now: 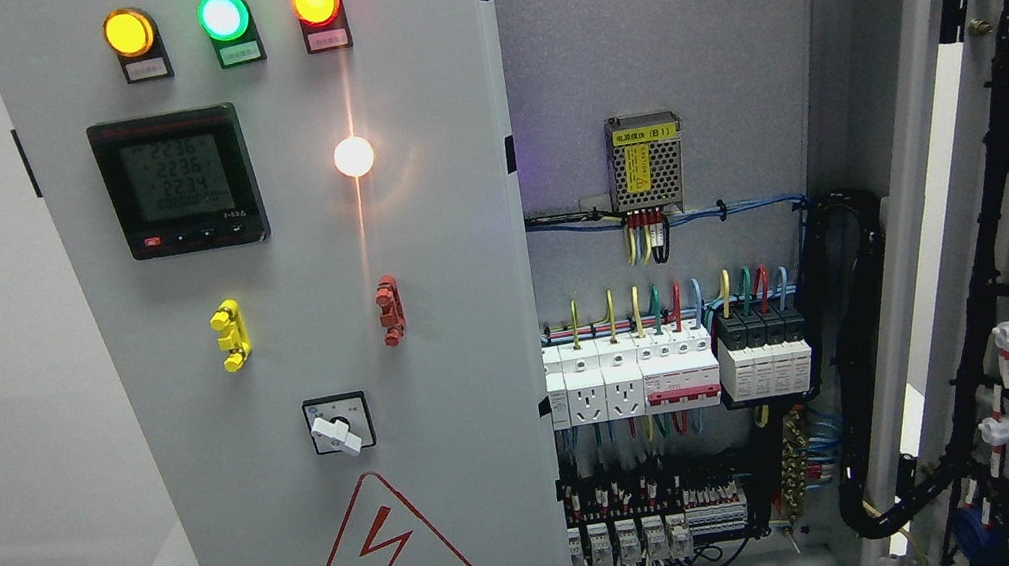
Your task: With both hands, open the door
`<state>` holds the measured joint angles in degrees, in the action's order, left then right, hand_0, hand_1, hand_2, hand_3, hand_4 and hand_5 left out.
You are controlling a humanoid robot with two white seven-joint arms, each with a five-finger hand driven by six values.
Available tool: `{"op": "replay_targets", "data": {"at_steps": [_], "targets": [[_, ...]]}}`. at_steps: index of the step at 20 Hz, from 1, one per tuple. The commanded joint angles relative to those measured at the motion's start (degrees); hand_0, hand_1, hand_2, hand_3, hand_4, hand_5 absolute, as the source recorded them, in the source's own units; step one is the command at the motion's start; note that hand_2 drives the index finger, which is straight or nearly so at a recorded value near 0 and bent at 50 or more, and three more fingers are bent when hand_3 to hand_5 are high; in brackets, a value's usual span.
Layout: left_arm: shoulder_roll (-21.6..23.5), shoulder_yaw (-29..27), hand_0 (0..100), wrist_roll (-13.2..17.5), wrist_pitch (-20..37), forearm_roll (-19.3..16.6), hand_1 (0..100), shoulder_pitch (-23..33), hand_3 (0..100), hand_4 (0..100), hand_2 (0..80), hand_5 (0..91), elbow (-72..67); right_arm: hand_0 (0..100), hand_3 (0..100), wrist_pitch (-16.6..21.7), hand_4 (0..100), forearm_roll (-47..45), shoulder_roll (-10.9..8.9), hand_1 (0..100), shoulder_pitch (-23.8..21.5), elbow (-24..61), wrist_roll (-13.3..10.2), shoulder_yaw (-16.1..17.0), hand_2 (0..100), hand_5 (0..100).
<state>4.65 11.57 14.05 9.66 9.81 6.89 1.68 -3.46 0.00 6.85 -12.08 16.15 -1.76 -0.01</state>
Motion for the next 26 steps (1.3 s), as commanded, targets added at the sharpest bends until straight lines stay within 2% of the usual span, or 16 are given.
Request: {"op": "replay_targets", "data": {"at_steps": [1, 9, 13, 14, 16, 19, 20, 23, 26], "targets": [[-2.0, -3.5, 0, -0.3, 0.4, -0.1, 0, 0.0, 0, 0, 0.0, 0.0, -0.1, 0, 0, 0.2, 0, -0.7, -0.26, 0, -6.2, 35.2, -0.3, -0.8, 0, 0], [-2.4, -3.5, 0, -0.4, 0.5, -0.1, 0, -0.7, 0, 0, 0.0, 0.0, 0.0, 0, 0, 0.3, 0, -0.7, -2.02, 0, -17.7, 63.5, -0.3, -6.3, 0, 0], [-2.4, -3.5, 0, -2.6, 0.4, -0.3, 0, -1.1, 0, 0, 0.0, 0.0, 0.0, 0, 0, 0.8, 0, -0.7, -2.28, 0, -18.6, 71.8, -0.3, -6.3, 0, 0], [-2.4, -3.5, 0, -3.2, 0.5, -0.4, 0, -1.1, 0, 0, 0.0, 0.0, 0.1, 0, 0, 2.0, 0, -0.8, -2.37, 0, -19.2, 73.7, -0.3, -6.3, 0, 0], [-2.4, -3.4, 0, -3.6, 0.5, -0.5, 0, -1.2, 0, 0, 0.0, 0.0, 0.2, 0, 0, 5.6, 0, -0.8, -3.85, 0, -21.3, 78.0, -0.3, -7.3, 0, 0], [-2.3, -3.4, 0, -3.6, 0.5, -0.5, 0, -1.2, 0, 0, 0.0, 0.0, 0.1, 0, 0, 11.8, 0, -0.8, -7.45, 0, -22.8, 81.9, -0.4, -11.7, 0, 0], [-2.1, -3.4, 0, -3.6, 0.5, -0.5, 0, -1.2, 0, 0, 0.0, 0.0, 0.2, 0, 0, 13.4, 0, -0.8, -8.08, 0, -23.2, 82.8, -0.4, -12.7, 0, 0], [-1.9, -3.4, 0, -3.3, 0.5, -0.5, 0, -1.4, 0, 0, 0.0, 0.0, 0.2, 0, 0, 15.7, 0, -0.8, -8.43, 0, -23.3, 85.6, -0.4, -15.2, 0, 0], [-1.8, -3.4, 0, -3.2, 0.6, -0.5, 0, -1.5, 0, 0, 0.0, 0.0, 0.2, 0, 0, 15.8, 0, -0.8, -9.40, 0, -23.1, 89.1, -0.3, -17.1, 0, 0]]}}
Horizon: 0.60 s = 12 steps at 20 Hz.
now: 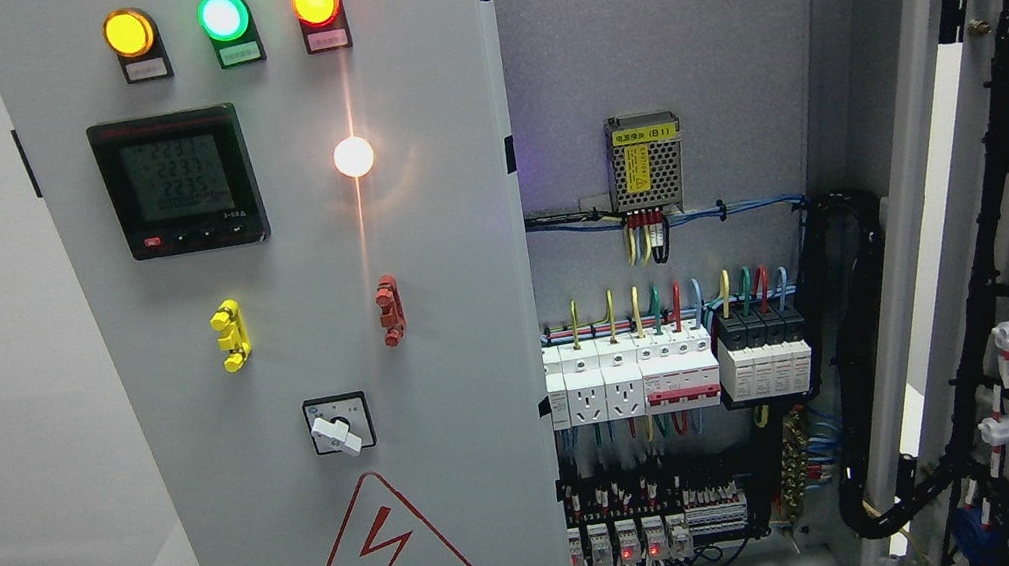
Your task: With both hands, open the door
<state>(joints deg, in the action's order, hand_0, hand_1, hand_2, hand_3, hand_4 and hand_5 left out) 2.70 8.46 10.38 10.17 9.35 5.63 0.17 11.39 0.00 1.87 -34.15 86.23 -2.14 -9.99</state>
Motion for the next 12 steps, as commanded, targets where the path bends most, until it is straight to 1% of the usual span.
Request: {"op": "replay_targets", "data": {"at_steps": [1, 3, 8, 12], "targets": [[0.0, -0.2, 0, 0.5, 0.1, 0.0, 0, -0.3, 0, 0, 0.0, 0.0, 1.7, 0, 0, 0.9, 0, -0.8, -4.86, 0, -0.6, 19.9, 0.1, -7.9, 0, 0], [-0.2, -0.1, 0, 0.5, 0.1, -0.1, 0, -0.4, 0, 0, 0.0, 0.0, 1.7, 0, 0, 0.9, 0, -0.8, -5.39, 0, 1.6, 21.6, 0.1, -9.2, 0, 0], [0.0, -0.1, 0, 0.6, 0.1, 0.0, 0, -1.5, 0, 0, 0.0, 0.0, 1.8, 0, 0, 0.9, 0, -0.8, -5.39, 0, 5.8, 24.4, 0.1, -9.3, 0, 0], [-0.2, -0.2, 0, 0.6, 0.1, 0.0, 0, -1.6, 0, 0, 0.0, 0.0, 1.7, 0, 0, 0.8, 0, -0.8, -4.95, 0, 9.5, 24.7, 0.1, -9.1, 0, 0]]}}
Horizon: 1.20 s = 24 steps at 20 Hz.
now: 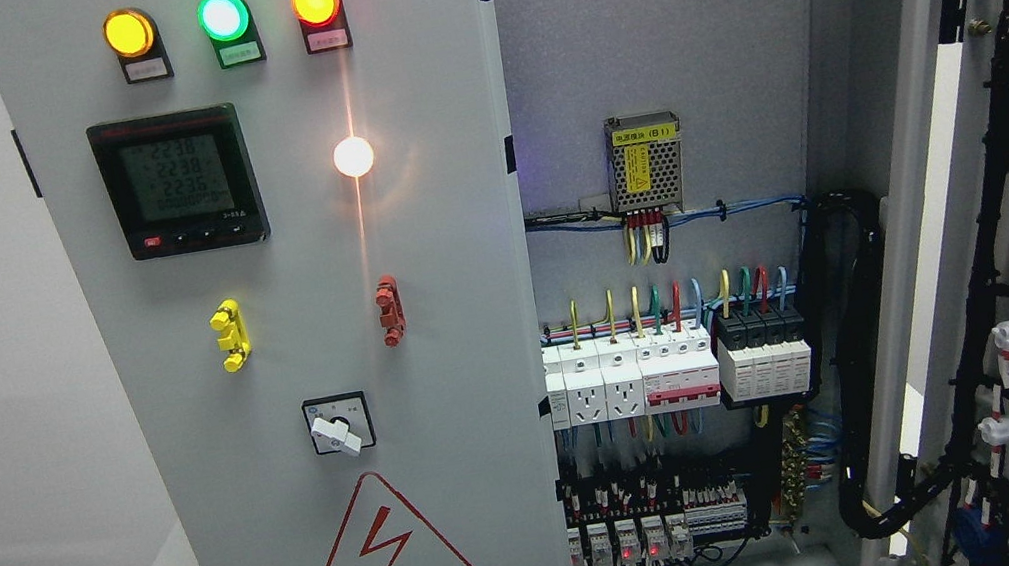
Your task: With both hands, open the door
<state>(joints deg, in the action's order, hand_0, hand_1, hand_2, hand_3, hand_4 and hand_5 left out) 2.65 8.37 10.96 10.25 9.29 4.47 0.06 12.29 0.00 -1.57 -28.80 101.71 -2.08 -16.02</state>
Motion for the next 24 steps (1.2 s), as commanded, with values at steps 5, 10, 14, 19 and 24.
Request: {"op": "replay_targets", "data": {"at_steps": [5, 10, 14, 19, 24], "targets": [[-0.4, -0.1, 0, 0.0, 0.0, 0.0, 0, -0.4, 0, 0, 0.0, 0.0, 1.8, 0, 0, -0.7, 0, -0.9, -1.24, 0, 9.4, 11.6, -0.1, -2.3, 0, 0], [-0.4, -0.1, 0, -0.1, -0.1, 0.0, 0, -0.4, 0, 0, 0.0, 0.0, 1.9, 0, 0, -3.0, 0, -1.0, -1.06, 0, 15.6, 11.5, -0.1, -2.0, 0, 0], [-0.4, 0.0, 0, -0.1, -0.1, 0.0, 0, -0.3, 0, 0, 0.0, 0.0, 1.9, 0, 0, -3.9, 0, -1.0, -0.80, 0, 20.2, 11.5, -0.1, -1.8, 0, 0], [-0.4, 0.0, 0, -0.1, -0.1, 0.0, 0, -0.3, 0, 0, 0.0, 0.0, 1.9, 0, 0, -4.3, 0, -1.0, -0.71, 0, 25.5, 11.2, -0.2, -1.7, 0, 0], [-0.4, -0.1, 0, -0.1, 0.0, 0.0, 0, -0.2, 0, 0, 0.0, 0.0, 1.5, 0, 0, -10.8, 0, -1.0, 0.69, 0, 30.6, 11.0, -0.2, -0.5, 0, 0]]}}
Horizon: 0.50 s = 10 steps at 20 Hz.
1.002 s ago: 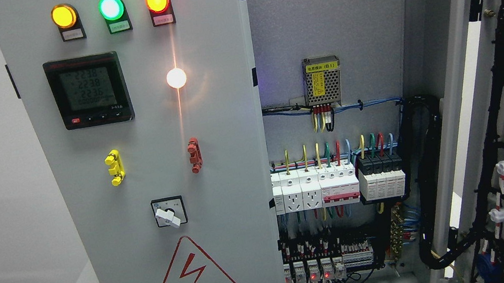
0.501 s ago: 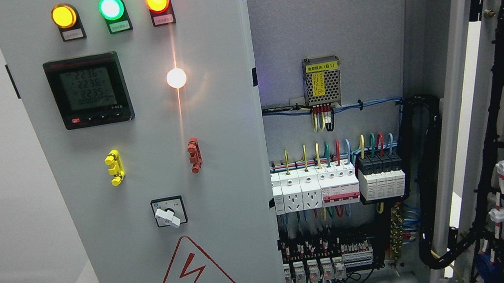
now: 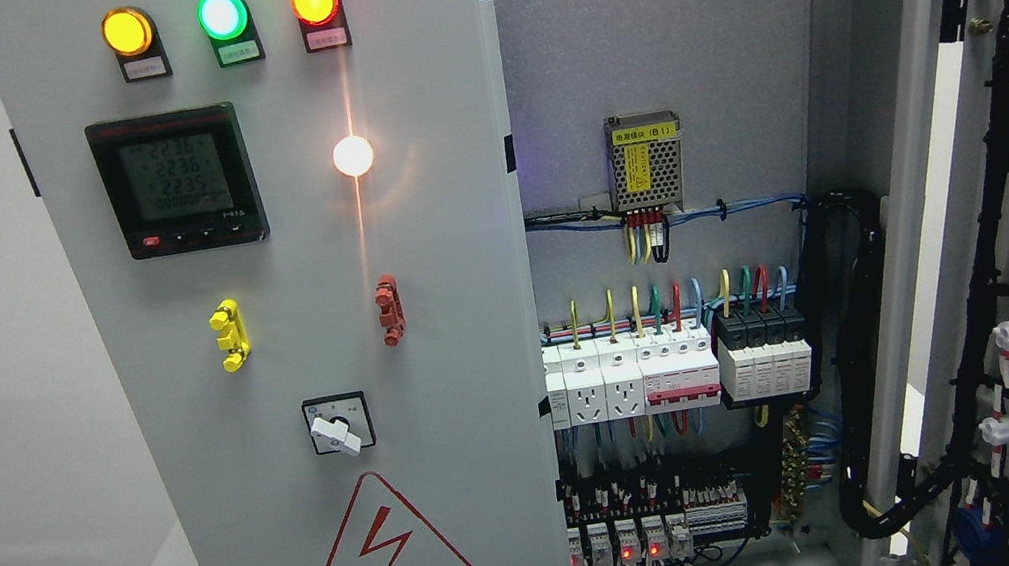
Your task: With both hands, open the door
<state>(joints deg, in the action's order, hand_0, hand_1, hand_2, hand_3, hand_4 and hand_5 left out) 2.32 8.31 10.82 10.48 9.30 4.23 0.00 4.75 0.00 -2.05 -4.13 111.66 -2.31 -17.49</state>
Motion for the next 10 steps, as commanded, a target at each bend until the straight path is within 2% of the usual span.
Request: {"op": "replay_targets", "data": {"at_steps": [1, 3, 8, 10], "targets": [[0.0, 0.0, 0, 0.1, -0.3, 0.0, 0, 0.1, 0, 0, 0.0, 0.0, 1.6, 0, 0, -3.9, 0, -1.0, 1.87, 0, 6.8, 0.9, 0.0, 1.1, 0, 0], [0.0, -0.1, 0, 0.1, -0.3, 0.0, 0, 0.1, 0, 0, 0.0, 0.0, 1.5, 0, 0, -4.1, 0, -1.0, 2.75, 0, 8.8, 0.5, 0.0, 1.4, 0, 0], [0.0, -0.1, 0, 0.1, -0.3, 0.0, 0, 0.3, 0, 0, 0.0, 0.0, 1.6, 0, 0, -4.6, 0, -1.0, 2.93, 0, 14.2, -2.4, 0.0, 2.5, 0, 0], [0.0, -0.1, 0, 0.1, -0.2, 0.0, 0, 0.3, 0, 0, 0.0, 0.0, 1.8, 0, 0, -6.3, 0, -1.0, 2.93, 0, 15.9, -3.3, 0.0, 2.5, 0, 0]]}}
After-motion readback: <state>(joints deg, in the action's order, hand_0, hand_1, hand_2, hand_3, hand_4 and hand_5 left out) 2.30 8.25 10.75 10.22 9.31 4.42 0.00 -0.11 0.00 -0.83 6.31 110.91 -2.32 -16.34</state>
